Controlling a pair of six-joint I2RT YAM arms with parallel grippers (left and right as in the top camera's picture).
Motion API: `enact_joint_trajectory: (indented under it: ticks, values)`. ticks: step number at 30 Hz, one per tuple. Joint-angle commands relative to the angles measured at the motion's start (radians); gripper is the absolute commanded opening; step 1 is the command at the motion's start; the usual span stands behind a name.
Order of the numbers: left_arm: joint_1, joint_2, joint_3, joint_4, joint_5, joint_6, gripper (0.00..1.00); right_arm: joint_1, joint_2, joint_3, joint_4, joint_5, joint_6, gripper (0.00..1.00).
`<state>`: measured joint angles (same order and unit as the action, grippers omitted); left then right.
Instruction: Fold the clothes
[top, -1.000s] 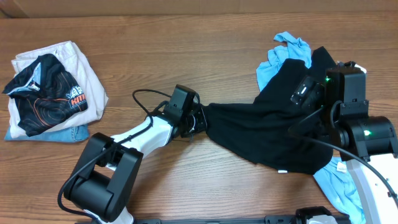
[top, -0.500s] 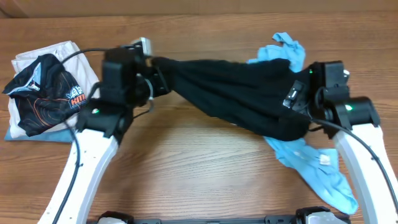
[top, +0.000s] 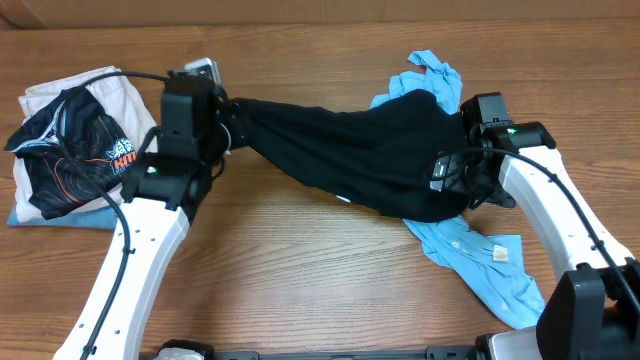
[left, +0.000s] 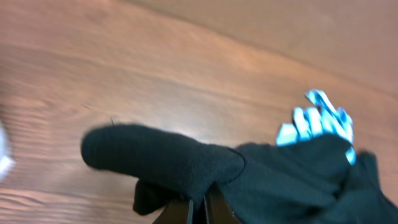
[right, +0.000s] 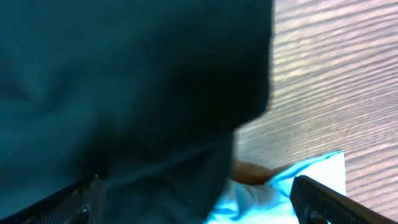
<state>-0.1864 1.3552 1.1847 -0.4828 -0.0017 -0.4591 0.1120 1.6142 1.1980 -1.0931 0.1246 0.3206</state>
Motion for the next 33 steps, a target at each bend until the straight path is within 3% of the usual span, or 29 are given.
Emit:
enact_joint_trajectory:
  ticks: [1,6,9,15,21,22,25,26,28,33]
  values:
    - [0.063,-0.009,0.098,0.016,-0.172,0.045,0.04,-0.003,0.013,-0.003,-0.021,-0.045,-0.096,1.00]
    - [0.109,-0.008,0.106,0.011,-0.190,0.044,0.04,-0.003,0.016,-0.014,-0.049,-0.208,-0.245,1.00]
    - [0.109,-0.008,0.106,0.012,-0.190,0.044,0.04,-0.003,0.016,-0.055,-0.030,-0.223,-0.247,0.99]
    - [0.109,-0.008,0.106,0.009,-0.189,0.044,0.05,0.001,0.016,-0.214,0.157,-0.401,-0.314,0.88]
    - [0.108,-0.008,0.106,-0.027,-0.188,0.044,0.09,0.024,0.017,-0.299,0.332,-0.412,-0.319,0.84]
    - [0.108,-0.008,0.106,-0.031,-0.189,0.044,0.09,0.028,0.018,-0.306,0.348,-0.412,-0.319,0.79]
    - [0.108,-0.008,0.106,-0.034,-0.188,0.044,0.13,0.037,0.021,-0.309,0.376,-0.412,-0.318,0.17]
    - [0.108,-0.008,0.106,-0.034,-0.188,0.044,0.15,0.037,0.021,-0.309,0.389,-0.411,-0.317,0.04]
    - [0.108,-0.008,0.106,-0.037,-0.189,0.044,0.15,0.033,0.021,-0.302,0.418,-0.383,-0.302,0.04]
    - [0.109,-0.008,0.106,-0.041,-0.189,0.071,0.16,-0.078,0.021,-0.122,0.332,0.051,-0.050,0.04]
